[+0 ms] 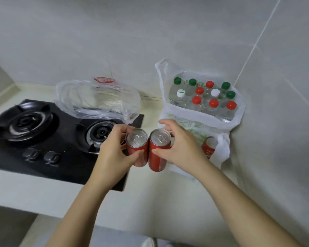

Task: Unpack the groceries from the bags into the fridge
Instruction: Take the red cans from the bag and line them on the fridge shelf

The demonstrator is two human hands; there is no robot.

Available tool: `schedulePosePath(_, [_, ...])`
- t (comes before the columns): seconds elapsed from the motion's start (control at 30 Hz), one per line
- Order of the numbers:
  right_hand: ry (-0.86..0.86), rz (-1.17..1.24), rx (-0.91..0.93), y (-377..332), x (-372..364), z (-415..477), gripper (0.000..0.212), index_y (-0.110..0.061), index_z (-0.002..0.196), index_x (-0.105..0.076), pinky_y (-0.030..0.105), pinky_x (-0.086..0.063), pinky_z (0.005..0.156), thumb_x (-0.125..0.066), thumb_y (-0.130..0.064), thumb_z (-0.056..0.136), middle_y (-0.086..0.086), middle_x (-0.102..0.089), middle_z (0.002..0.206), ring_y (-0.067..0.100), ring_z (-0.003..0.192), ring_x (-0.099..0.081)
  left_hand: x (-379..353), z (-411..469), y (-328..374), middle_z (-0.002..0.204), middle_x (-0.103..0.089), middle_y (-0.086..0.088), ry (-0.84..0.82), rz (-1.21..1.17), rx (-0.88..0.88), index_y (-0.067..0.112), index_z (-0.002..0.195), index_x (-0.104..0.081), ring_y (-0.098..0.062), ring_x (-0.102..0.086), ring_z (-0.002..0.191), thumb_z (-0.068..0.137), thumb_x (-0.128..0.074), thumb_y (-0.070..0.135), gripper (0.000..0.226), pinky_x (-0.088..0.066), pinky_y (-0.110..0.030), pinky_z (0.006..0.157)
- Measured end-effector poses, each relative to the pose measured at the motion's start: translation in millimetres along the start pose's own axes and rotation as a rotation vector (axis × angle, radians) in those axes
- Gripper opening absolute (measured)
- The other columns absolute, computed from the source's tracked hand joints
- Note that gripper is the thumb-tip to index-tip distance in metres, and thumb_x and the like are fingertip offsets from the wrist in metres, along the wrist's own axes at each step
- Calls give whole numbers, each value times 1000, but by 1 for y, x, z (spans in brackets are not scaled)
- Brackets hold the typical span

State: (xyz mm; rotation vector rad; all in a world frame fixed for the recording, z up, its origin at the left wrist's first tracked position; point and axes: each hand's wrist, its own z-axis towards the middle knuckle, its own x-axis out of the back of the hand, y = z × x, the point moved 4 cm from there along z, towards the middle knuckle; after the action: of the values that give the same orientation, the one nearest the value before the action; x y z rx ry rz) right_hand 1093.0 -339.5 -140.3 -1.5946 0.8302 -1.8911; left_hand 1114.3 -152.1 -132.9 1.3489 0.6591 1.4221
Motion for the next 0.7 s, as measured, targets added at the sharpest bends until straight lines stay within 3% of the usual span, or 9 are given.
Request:
schedulePosePath(0.1, [-110,-6,17,4,-31,-10,77,-44,129,-43,36,-50,91,-81,-36,63,-15,-61,113,10,104,-59,10,-25,-18,104,-66,23,21,6,94,32,98,-49,0,-65,94,69,-80,2,52,-56,-21,77])
schedulePosePath(0.2, [-175,-27,6,19,-60,-22,79,-41,135,-43,33,-48,93,-81,-33,66,-12,-62,117,12,108,-58,7,-43,-44,102,-67,21,17,-29,228,31,100,-50,-8,-66,88,69,-79,2,52,-60,-42,60])
schedulePosePath(0.27, [-173,-33,-23,30,-72,-30,79,-38,137,-43,29,-46,93,-80,-29,68,-10,-61,120,12,111,-57,1,-50,-62,103,-67,18,16,-42,264,30,102,-50,-10,-67,88,69,-78,2,52,-59,-38,61])
schedulePosePath(0.43, [-133,-29,-79,52,-87,-40,78,-33,139,-43,31,-46,93,-79,-25,70,-7,-58,124,14,114,-55,-19,-59,-91,106,-66,16,4,-17,274,31,102,-50,-6,-63,98,68,-75,-1,52,-54,-25,81])
schedulePosePath(0.7, [-99,-23,-102,68,-94,-45,78,-31,140,-43,32,-45,95,-79,-21,72,-3,-58,127,19,116,-56,-35,-61,-110,108,-65,14,30,-43,272,30,102,-51,-4,-62,101,70,-76,6,47,-50,-15,82])
